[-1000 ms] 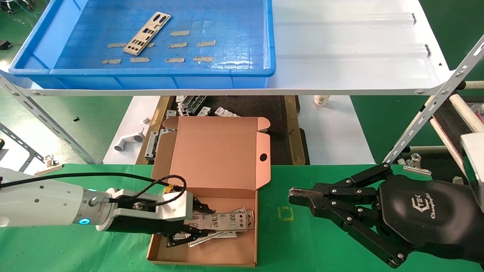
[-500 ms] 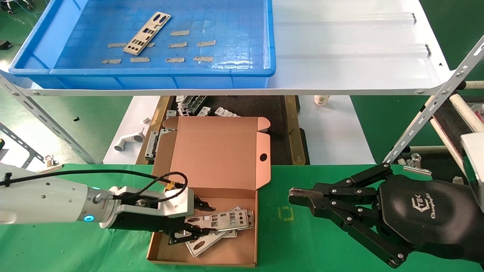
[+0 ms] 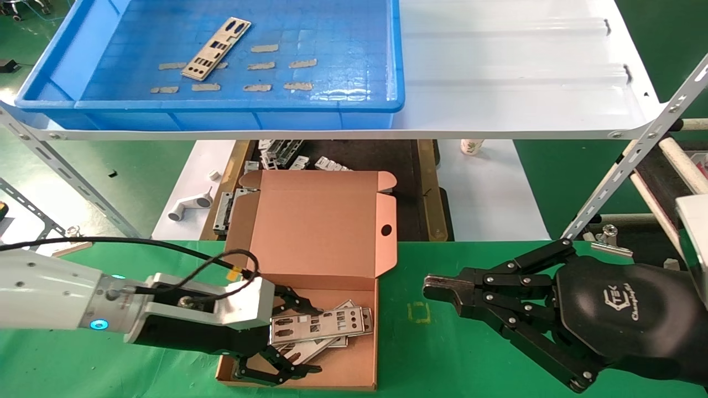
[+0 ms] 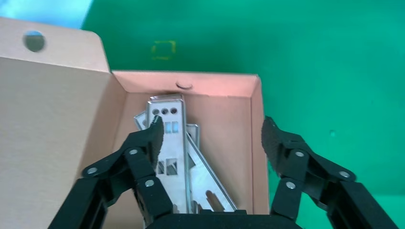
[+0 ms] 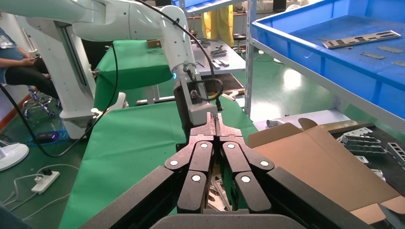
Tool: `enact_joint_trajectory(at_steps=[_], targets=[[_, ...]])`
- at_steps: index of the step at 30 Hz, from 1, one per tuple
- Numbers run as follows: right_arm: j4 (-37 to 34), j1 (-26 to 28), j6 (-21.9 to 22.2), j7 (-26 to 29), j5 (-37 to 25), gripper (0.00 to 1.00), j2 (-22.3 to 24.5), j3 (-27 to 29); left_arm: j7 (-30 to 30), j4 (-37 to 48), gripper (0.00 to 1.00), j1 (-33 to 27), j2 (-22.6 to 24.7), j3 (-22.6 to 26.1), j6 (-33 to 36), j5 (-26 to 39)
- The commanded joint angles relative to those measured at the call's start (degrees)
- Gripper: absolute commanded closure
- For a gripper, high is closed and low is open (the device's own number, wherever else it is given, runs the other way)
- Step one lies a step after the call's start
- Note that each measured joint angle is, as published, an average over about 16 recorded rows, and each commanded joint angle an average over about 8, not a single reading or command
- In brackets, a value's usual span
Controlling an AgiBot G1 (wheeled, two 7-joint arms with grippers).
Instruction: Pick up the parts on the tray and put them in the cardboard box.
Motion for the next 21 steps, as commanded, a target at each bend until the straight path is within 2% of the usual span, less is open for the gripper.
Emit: enact_joint_trajectory(at_steps=[1,21], targets=[[0.0,0.0,0.0,0.0,0.0,0.0,0.0,0.0,-0.3,-0.5,0.0,0.5,-0.3,-0.9,0.3,-0.7],[0.0,0.0,0.0,0.0,0.0,0.0,0.0,0.0,-5.6,-7.4,0.0,7.3,-5.1,-13.2,5.4,-10.3]])
